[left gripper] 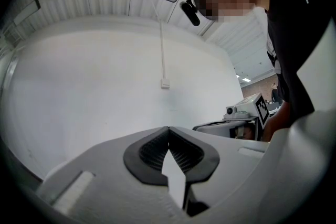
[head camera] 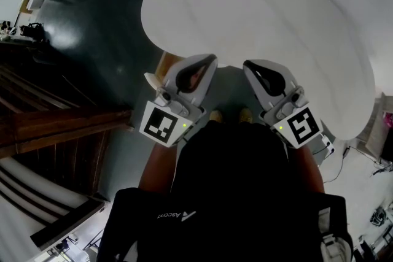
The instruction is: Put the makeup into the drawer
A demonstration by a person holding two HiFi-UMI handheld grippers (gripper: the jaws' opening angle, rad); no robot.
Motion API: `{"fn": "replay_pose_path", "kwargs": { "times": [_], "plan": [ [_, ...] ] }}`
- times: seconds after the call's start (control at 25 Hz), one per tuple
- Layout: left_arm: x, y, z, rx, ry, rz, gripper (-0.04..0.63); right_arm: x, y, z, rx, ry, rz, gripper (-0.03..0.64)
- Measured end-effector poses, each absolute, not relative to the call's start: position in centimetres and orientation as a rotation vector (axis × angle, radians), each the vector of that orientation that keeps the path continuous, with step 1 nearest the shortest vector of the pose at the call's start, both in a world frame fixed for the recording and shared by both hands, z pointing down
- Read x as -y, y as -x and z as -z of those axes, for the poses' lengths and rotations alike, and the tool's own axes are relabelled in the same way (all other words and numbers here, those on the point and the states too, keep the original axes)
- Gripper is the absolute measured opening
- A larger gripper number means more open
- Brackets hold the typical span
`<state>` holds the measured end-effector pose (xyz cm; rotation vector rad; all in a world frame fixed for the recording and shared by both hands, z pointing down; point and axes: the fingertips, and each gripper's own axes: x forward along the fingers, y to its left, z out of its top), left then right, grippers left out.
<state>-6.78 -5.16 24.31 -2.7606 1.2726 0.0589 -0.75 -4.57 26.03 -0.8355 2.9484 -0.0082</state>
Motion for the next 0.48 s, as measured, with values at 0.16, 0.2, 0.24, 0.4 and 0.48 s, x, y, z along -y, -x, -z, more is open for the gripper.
{"fn": "replay_pose_path", "kwargs": {
  "times": [0.16,0.2,0.24,0.4,0.48],
  "plan": [
    [5.10,6.77,-24.22,-1.277,2.757,-0.056,0.011,4.50,0.69,-26.01,-2.945,0.828,0.009,0.003],
    [5.09,6.81,-24.20,-1.281,2.755,-0.057,0.011,4.49,0.66,-26.01,-2.944,0.828,0.011,0.003],
    [5.08,6.87,-24.18,-1.286,2.753,-0.058,0.011,4.47,0.62,-26.01,-2.943,0.827,0.012,0.003],
    [4.96,7.14,-24.07,-1.307,2.746,-0.067,0.011,4.40,0.49,-25.95,-2.939,0.823,0.015,0.003],
    [4.87,7.24,-24.02,-1.317,2.744,-0.071,0.011,4.36,0.47,-25.94,-2.938,0.821,0.017,0.003]
  ]
}}
